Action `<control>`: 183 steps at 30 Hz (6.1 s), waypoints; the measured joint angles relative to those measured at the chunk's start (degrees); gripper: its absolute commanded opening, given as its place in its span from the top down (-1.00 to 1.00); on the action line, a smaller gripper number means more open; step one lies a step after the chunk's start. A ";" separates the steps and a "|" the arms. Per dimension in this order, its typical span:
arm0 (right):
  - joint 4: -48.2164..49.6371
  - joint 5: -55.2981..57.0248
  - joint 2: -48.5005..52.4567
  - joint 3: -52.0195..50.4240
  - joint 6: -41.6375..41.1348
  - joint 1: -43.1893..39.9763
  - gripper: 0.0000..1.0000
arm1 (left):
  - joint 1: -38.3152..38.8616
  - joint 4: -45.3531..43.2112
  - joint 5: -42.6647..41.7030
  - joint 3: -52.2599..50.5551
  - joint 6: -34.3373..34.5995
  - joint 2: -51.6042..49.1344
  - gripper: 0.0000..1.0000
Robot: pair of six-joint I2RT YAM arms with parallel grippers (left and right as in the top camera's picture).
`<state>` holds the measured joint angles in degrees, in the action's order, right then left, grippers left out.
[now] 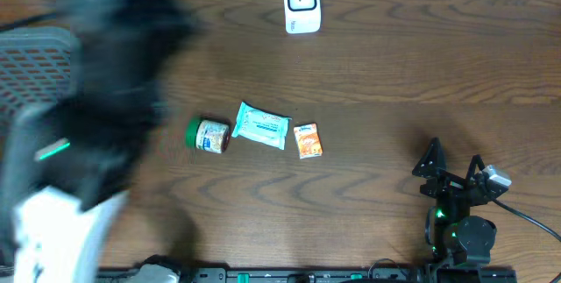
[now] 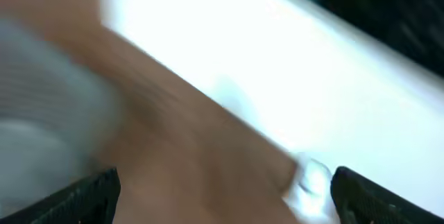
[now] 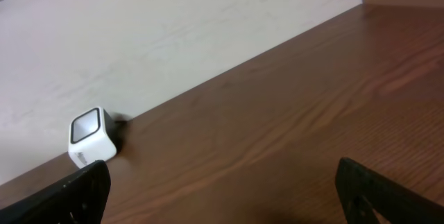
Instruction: Scan the item barcode
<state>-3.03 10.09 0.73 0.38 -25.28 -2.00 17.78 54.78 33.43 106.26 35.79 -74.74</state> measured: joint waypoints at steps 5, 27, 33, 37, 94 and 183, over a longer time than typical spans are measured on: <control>0.00 0.00 0.00 0.00 0.00 0.00 -0.98 | -31.54 4.42 -11.08 0.02 -2.29 2.97 -0.95; 0.00 0.02 0.00 0.00 0.00 0.00 -0.98 | -57.20 22.14 -44.48 -2.32 -0.31 -37.38 -0.94; 0.00 0.02 0.00 0.00 0.00 0.00 -0.98 | -56.92 23.12 -40.50 -2.78 0.92 -43.60 -0.94; 0.00 0.00 0.00 0.00 0.00 0.00 -0.99 | -56.94 22.82 -39.26 -5.01 1.81 -45.90 -0.94; 0.00 0.00 0.00 0.00 0.00 0.00 -0.99 | -9.09 9.94 -78.05 0.44 -8.35 4.42 0.85; -53.79 -21.20 49.00 55.71 8.04 0.37 -0.99 | -2.58 -27.36 -6.97 -22.77 -40.24 36.09 -0.68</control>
<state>-56.82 -11.11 49.74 56.10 -17.23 -1.63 15.20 27.42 26.46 83.48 -4.45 -38.65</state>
